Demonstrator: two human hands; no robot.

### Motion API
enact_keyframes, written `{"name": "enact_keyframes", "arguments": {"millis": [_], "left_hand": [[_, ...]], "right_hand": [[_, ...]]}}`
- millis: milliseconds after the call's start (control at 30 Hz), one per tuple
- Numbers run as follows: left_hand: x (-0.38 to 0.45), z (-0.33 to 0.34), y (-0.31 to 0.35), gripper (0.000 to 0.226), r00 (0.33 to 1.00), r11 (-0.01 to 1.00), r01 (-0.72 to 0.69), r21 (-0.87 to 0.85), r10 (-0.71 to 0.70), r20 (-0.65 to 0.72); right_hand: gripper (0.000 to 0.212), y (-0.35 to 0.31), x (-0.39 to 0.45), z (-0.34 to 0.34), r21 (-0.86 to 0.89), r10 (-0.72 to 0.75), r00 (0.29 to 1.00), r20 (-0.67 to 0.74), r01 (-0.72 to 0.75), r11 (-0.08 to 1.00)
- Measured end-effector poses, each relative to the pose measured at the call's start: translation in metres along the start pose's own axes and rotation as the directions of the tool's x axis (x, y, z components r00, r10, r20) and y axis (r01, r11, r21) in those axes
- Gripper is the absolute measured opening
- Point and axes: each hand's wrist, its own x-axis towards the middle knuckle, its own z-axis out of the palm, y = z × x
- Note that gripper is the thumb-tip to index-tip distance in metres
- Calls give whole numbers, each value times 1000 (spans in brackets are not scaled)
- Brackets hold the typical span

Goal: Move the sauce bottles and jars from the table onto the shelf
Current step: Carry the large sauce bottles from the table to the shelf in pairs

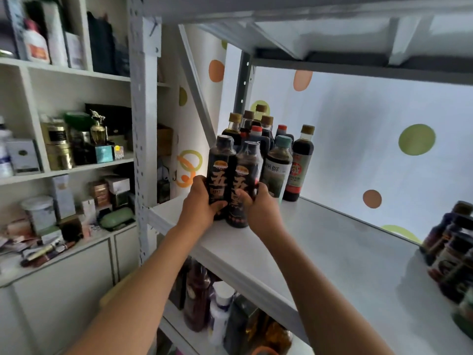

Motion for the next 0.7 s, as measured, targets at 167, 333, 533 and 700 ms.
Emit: {"name": "enact_keyframes", "arguments": {"millis": [167,333,533,700], "left_hand": [[21,2,-7,59,1000,1000,6,-8,-6,28],[26,9,-16,62,999,1000,13,27,-14,46],[28,14,-20,54,998,999,12,48,-15,67],[32,18,-26,60,996,998,8,67,-13,89]], "right_hand": [[53,-11,12,20,35,70,997,-44,-69,997],[62,-6,15,40,30,96,985,-144,-92,995],[67,7,22,54,-50,57,974,-219,-70,996],[63,7,22,61,-16,40,960,-276,-46,999]]}}
